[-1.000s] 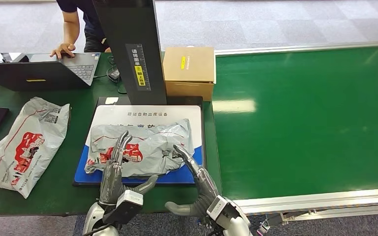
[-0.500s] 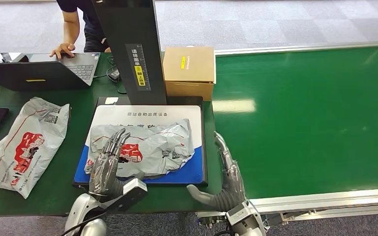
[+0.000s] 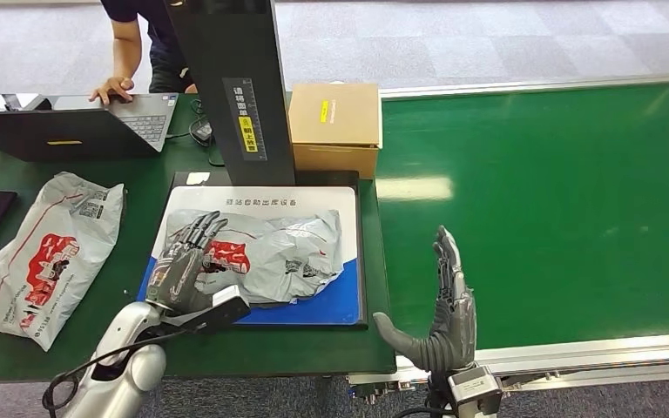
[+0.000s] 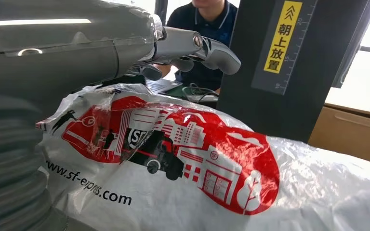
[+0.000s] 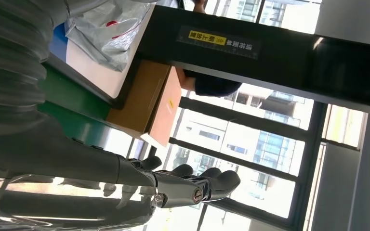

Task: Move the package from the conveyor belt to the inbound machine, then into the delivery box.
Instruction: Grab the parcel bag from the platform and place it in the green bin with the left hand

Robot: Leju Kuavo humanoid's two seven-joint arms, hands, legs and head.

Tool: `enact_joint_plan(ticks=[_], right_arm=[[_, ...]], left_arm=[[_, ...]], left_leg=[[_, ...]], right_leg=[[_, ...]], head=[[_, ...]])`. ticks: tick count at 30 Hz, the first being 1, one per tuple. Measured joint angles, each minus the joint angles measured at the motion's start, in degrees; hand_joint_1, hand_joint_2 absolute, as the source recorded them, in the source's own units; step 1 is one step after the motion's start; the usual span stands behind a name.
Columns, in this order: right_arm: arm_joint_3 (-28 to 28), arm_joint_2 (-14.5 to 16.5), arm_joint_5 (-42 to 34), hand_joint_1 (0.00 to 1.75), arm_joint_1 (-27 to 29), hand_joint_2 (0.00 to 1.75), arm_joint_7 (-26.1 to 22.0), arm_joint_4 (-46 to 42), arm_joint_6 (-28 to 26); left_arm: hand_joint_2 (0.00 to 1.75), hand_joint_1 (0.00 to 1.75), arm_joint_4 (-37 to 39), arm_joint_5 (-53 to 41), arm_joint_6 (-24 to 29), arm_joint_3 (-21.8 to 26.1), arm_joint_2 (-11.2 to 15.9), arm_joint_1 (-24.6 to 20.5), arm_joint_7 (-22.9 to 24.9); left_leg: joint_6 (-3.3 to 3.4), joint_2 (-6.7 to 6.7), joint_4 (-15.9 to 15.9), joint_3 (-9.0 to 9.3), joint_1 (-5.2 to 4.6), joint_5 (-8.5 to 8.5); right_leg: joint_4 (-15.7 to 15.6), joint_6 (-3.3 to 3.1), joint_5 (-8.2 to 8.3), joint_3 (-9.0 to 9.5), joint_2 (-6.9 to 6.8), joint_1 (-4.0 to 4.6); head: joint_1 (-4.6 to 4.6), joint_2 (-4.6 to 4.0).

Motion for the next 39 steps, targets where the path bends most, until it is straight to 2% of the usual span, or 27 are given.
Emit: enact_joint_plan(ticks=[4,8,9,10,12,13,14,15,26,33,39], right_arm=[[-0.2,0.24,0.05,0.0,-0.05,1.75,0.3,-0.11,0.29],[-0.58,0.51,0.46,0.0,-0.07,1.75,0.43,-0.12,0.9],[-0.68,0.54,0.53,0.0,-0.07,1.75,0.4,-0.12,0.97],[-0.78,0.54,0.59,0.0,-0.06,1.75,0.36,-0.12,1.01],[-0.98,0.54,0.69,0.0,-0.07,1.75,0.24,-0.12,1.05],[-1.05,0.54,0.73,0.0,-0.07,1.75,0.2,-0.12,1.05],[-1.09,0.55,0.78,0.0,-0.08,1.75,0.19,-0.12,1.07],[-1.12,0.55,0.81,0.0,-0.09,1.75,0.19,-0.12,1.1],[-1.21,0.54,0.91,0.0,-0.9,1.75,0.2,1.07,0.81],[-1.2,0.54,0.91,0.0,-1.11,1.75,0.31,1.91,0.56],[-1.13,0.54,0.91,0.0,-2.47,1.75,0.3,3.56,1.04]], left_arm=[[1.75,0.0,5.71,1.79,0.96,-1.32,0.28,-4.81,-1.54],[1.75,0.01,10.13,2.68,2.04,-2.38,0.29,-7.16,-2.01],[1.75,0.11,11.01,2.76,2.17,-2.65,0.29,-7.46,-2.01],[1.75,0.33,11.8,2.82,2.2,-2.91,0.29,-7.72,-2.0],[1.75,1.13,13.3,2.81,2.06,-3.36,0.29,-8.17,-1.91],[1.75,1.46,14.02,2.76,1.93,-3.53,0.29,-8.38,-1.86],[1.75,1.68,14.7,2.69,1.82,-3.7,0.29,-8.58,-1.8],[1.75,1.73,15.34,2.59,1.69,-3.88,0.29,-8.77,-1.77],[1.75,1.75,20.85,0.69,2.95,-5.99,-0.33,-11.3,-1.23],[1.75,1.75,21.28,2.96,9.53,-5.31,-0.68,-10.57,-2.87],[1.75,1.75,17.5,10.8,16.24,-1.41,-0.38,-6.52,-7.24]], left_leg=[[0.0,0.0,0.0,-0.01,0.0,0.0],[0.0,0.01,0.0,-0.02,0.0,-0.01],[0.0,0.01,0.0,-0.03,0.0,-0.02],[0.0,0.01,0.0,-0.03,0.0,-0.02],[0.0,0.01,0.0,-0.05,0.0,-0.02],[0.0,0.01,0.0,-0.05,0.0,-0.02],[0.0,0.01,-0.01,-0.04,0.0,-0.02],[0.0,0.01,-0.01,-0.04,0.0,-0.02],[0.0,0.0,-0.01,0.05,0.0,-0.01],[0.0,0.01,-0.01,0.04,0.0,-0.02],[-0.01,0.02,-0.02,-0.01,0.01,-0.02]], right_leg=[[0.01,0.0,0.0,0.0,0.0,0.0],[0.0,0.0,-0.01,-0.02,0.01,0.0],[0.0,0.0,-0.01,-0.03,0.01,0.0],[0.0,0.0,-0.01,-0.04,0.01,0.0],[0.0,0.0,-0.01,-0.04,0.01,0.0],[0.0,-0.01,-0.01,-0.04,0.01,0.0],[0.0,-0.01,-0.01,-0.04,0.01,0.0],[0.0,-0.01,-0.01,-0.04,0.01,0.0],[0.0,0.0,-0.01,0.09,0.0,0.0],[0.01,-0.01,-0.01,0.08,0.01,0.0],[0.02,-0.02,-0.03,0.01,0.0,0.01]], head=[[0.0,0.0],[0.0,0.0],[0.0,0.0],[0.0,0.0],[0.0,0.0],[0.0,0.0],[0.0,0.0],[0.0,0.0],[0.0,0.0],[0.0,0.0],[0.0,0.0]])
